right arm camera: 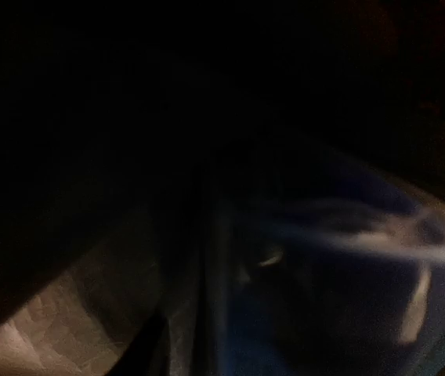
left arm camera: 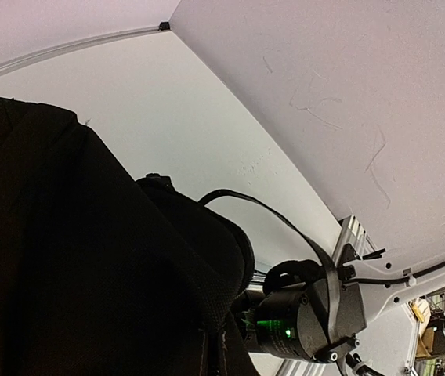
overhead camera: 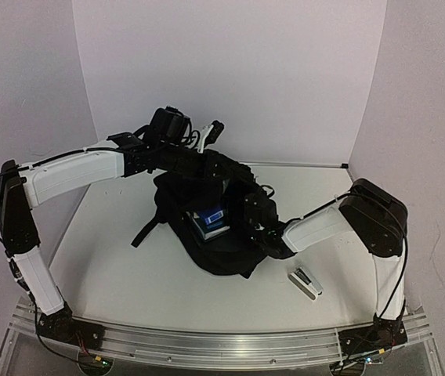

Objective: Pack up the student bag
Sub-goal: Place the files in the student bag.

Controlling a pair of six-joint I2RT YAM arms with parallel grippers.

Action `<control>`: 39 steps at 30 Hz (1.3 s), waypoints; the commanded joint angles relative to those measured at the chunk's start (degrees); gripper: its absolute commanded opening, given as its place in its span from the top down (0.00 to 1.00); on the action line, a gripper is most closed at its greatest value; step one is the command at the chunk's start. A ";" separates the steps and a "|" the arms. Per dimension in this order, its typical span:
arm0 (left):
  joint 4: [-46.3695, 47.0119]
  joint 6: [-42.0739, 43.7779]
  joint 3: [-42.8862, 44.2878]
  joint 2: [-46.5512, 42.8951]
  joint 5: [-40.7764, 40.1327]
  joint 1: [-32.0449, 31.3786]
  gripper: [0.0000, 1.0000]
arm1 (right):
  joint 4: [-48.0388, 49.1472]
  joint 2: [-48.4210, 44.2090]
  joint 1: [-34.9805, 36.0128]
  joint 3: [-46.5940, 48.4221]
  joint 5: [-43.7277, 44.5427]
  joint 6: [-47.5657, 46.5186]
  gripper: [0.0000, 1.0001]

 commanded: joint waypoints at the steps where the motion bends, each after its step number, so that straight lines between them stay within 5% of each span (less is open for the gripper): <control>1: 4.28 0.51 -0.35 -5.53 -0.37 -0.53 1.00 | -0.66 -7.91 0.02 -4.98 2.33 -2.54 0.48; 8: 2.33 1.85 -0.28 -6.38 -2.06 -0.45 1.00 | -7.65 -16.89 0.02 -11.95 1.31 -2.60 0.33; 13: 1.91 2.12 -0.44 -6.70 -2.73 -0.41 1.00 | -8.84 -17.79 0.02 -14.29 -1.18 -0.85 0.35; 21: 1.60 2.15 -0.48 -7.14 -3.12 -0.41 1.00 | -9.40 -14.23 0.19 -12.14 -2.85 -1.82 0.81; 25: 1.57 1.85 -0.55 -7.09 -2.96 -0.41 1.00 | -9.40 -11.52 0.27 -7.66 -1.77 -4.03 0.91; 32: 1.59 1.05 -0.74 -6.51 -1.63 -0.41 1.00 | -10.09 -4.89 0.26 3.39 1.43 -9.28 0.89; 39: 1.89 0.19 -2.15 -6.47 -1.49 -0.41 1.00 | -14.18 -1.06 0.27 10.86 1.86 -14.16 0.71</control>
